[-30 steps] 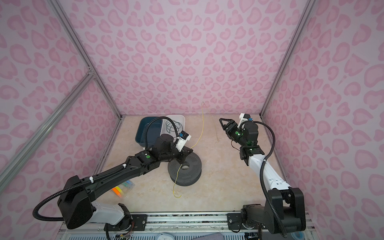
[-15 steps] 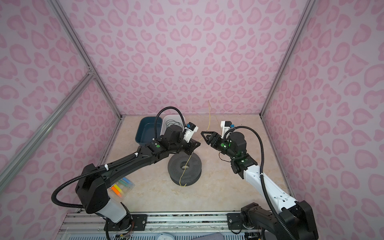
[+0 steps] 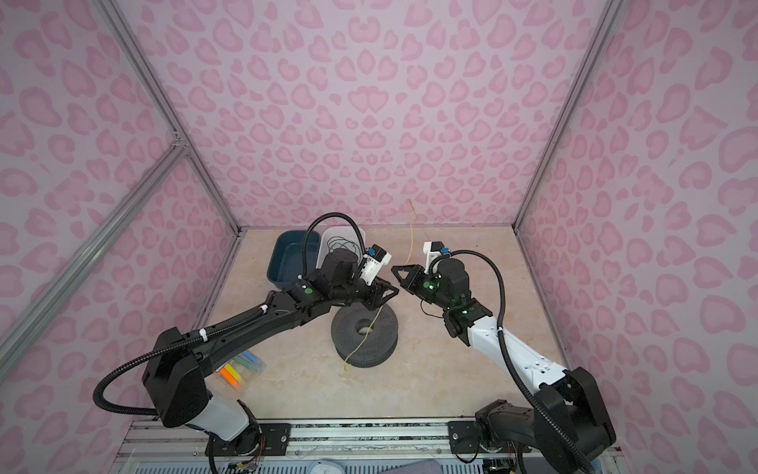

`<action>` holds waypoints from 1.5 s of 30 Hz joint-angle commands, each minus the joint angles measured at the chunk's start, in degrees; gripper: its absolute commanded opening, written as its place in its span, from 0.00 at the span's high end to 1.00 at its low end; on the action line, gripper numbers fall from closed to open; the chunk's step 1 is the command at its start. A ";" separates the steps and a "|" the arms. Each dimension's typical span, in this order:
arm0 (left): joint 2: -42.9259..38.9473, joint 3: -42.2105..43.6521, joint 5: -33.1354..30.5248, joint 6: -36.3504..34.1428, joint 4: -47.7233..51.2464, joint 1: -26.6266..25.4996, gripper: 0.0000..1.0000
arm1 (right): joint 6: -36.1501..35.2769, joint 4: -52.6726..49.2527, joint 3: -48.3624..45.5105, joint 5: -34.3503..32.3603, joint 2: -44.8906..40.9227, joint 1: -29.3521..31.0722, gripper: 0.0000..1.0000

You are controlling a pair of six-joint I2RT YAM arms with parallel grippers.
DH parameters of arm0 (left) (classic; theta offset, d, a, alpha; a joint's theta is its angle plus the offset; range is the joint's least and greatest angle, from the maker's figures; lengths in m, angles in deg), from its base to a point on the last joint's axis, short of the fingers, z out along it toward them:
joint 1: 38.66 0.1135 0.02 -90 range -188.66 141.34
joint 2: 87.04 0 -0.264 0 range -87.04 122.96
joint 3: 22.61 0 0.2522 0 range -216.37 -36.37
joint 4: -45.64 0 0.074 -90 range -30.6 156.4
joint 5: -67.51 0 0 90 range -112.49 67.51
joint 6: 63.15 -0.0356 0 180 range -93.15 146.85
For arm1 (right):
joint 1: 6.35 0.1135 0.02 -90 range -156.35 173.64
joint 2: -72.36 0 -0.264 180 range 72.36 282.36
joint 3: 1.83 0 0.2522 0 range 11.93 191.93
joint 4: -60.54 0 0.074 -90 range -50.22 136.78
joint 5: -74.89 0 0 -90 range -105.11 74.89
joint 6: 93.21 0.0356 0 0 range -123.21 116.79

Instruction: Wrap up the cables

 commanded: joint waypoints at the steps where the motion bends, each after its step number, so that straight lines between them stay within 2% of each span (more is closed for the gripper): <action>1: -3.17 1.34 -0.55 -0.51 0.95 -0.01 0.44 | -5.50 -3.45 1.38 -2.54 -1.94 -0.23 1.00; 6: -9.22 8.44 1.97 2.78 1.71 -0.09 0.35 | -8.03 -4.35 0.94 -7.12 -5.77 -0.57 1.00; 11: -14.90 17.27 8.91 10.87 -2.28 -0.28 0.34 | -11.04 -8.23 2.32 -8.01 -7.28 -0.48 1.00; 13: -16.97 19.11 10.89 12.10 -2.98 -1.18 0.34 | -11.76 -8.40 1.99 -8.69 -7.75 -0.49 1.00; 15: -18.86 20.08 11.44 12.44 -2.76 -1.40 0.34 | -12.14 -8.03 1.65 -9.06 -7.98 -0.52 1.00; 19: -21.66 19.44 7.42 10.68 0.39 -1.33 0.29 | -13.27 -8.29 1.74 -9.99 -8.22 -0.24 1.00; 22: -21.28 17.89 6.86 10.46 1.36 -1.35 0.26 | -14.25 -8.79 1.73 -11.05 -8.66 -0.01 1.00; 26: -16.96 15.86 11.61 11.17 1.68 -1.33 0.25 | -15.47 -8.82 1.46 -12.79 -9.36 0.11 1.00; 28: -15.06 15.36 14.92 11.54 1.38 -1.29 0.27 | -15.84 -8.08 1.21 -13.03 -9.37 0.09 1.00; 32: -12.83 14.64 16.12 10.01 4.03 -1.41 0.30 | -15.94 -7.17 1.28 -13.32 -9.11 0.12 1.00; 37: -12.62 15.45 21.14 11.11 3.49 -1.77 0.35 | -17.12 -5.66 1.23 -15.11 -8.76 0.12 1.00; 45: -14.08 16.65 21.98 10.49 5.81 -2.95 0.39 | -17.78 -4.40 2.07 -15.58 -6.84 0.12 1.00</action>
